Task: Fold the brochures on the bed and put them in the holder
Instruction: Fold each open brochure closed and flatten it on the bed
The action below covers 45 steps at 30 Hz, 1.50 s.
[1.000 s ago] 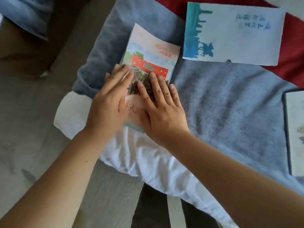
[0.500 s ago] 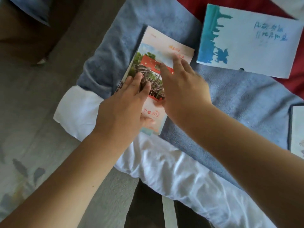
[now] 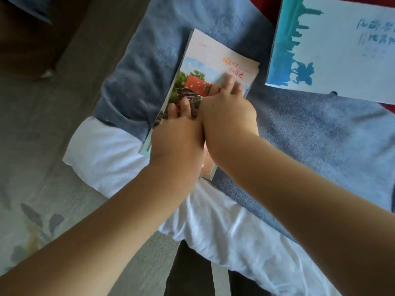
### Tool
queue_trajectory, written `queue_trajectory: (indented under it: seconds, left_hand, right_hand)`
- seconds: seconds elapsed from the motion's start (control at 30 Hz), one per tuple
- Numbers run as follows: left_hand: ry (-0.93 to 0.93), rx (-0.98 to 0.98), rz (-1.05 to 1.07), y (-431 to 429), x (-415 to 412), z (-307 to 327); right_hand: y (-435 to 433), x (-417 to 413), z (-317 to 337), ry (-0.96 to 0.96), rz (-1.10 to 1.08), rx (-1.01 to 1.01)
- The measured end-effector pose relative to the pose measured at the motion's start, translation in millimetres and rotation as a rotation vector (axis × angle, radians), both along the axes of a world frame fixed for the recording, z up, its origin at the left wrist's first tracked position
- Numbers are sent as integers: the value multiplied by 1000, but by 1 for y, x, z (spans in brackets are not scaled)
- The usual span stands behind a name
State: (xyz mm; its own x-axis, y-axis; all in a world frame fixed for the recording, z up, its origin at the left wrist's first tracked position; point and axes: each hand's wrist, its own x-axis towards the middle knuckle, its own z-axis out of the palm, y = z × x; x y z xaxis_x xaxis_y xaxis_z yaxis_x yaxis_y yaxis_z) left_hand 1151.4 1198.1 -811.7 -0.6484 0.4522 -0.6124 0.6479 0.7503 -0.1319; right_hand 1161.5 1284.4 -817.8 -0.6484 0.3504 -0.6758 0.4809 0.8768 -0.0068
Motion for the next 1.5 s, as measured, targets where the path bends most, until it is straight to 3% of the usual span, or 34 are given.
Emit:
queue_trajectory:
  seconds: [0.3,0.47,0.6,0.7,0.8,1.03,1.2,1.33,1.5]
  left_hand:
    - [-85,-81,1,10,-2,-5]
    - [-95,-117,-75,5,-7,14]
    - [-53,-121,-109,-3,9,29]
    - [68,90,-115,19,29,42]
    - [100,362,-149,57,52,42]
    - [49,577,-365,169,91,21]
    - [50,574,-469,255,98,20]
    - [67,557,-528,324,103,18]
    - [66,513,-578,396,113,8]
  right_hand:
    - [20,6,-7,-7,84,-55]
    - [35,29,-3,218,159,-102]
    - [50,75,5,401,214,-279]
    - [76,121,11,544,191,-248]
    - [117,159,18,627,19,-254]
    - [221,228,14,895,-228,-56]
    - [279,264,7,627,-434,136]
    - [321,275,7,642,-607,151]
    - [374,269,7,660,-544,270]
